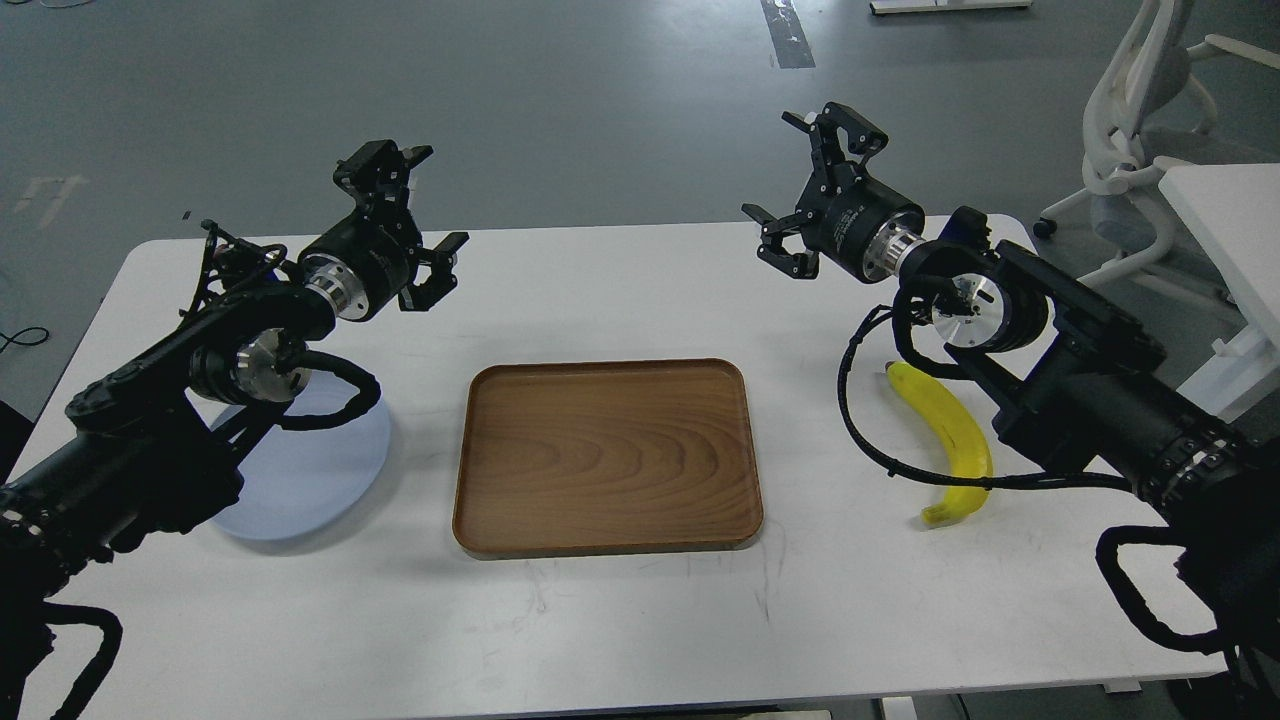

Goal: Place banana on plate with both arms
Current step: 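Move the left gripper down toward the light blue plate's rim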

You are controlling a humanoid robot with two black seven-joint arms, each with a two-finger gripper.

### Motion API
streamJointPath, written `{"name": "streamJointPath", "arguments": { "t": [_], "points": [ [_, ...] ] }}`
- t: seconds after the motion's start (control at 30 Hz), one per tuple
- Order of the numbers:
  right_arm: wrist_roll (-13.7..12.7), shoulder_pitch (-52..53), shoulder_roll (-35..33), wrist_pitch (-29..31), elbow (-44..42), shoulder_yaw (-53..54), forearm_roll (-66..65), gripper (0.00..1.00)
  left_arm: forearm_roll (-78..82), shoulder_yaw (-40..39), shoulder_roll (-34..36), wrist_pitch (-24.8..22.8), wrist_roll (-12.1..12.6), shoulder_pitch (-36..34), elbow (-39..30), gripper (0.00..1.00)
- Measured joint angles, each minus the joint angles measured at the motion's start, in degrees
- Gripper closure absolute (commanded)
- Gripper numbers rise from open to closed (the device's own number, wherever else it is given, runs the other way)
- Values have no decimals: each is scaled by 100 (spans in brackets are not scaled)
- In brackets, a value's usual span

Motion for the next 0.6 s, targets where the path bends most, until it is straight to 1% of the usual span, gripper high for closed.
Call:
{"name": "streamJointPath", "arguments": {
  "t": [0.13, 0.2, 0.3, 0.4, 0.47, 0.6],
  "points": [
    [9, -8, 12, -2, -1, 5, -4, 1, 0, -3, 56, -6, -12, -5, -12, 2],
    [11, -10, 16, -4, -6, 5, -9, 1, 7, -2, 68, -7, -62, -5, -13, 2],
    [12, -15, 18, -6, -8, 5, -10, 1, 74, 51, 87, -7, -292, -8, -15, 2],
    [12, -18, 19, -9, -9, 0, -22, 1, 124, 94, 89, 28, -624, -31, -35, 2],
    [12, -18, 19, -9, -9, -2, -26, 1, 212, 105, 82, 47, -717, -56, -52, 2],
    [13, -18, 19, -16, -10, -3, -28, 1, 543, 113, 71, 66, -759, -65, -61, 2]
  ]
}}
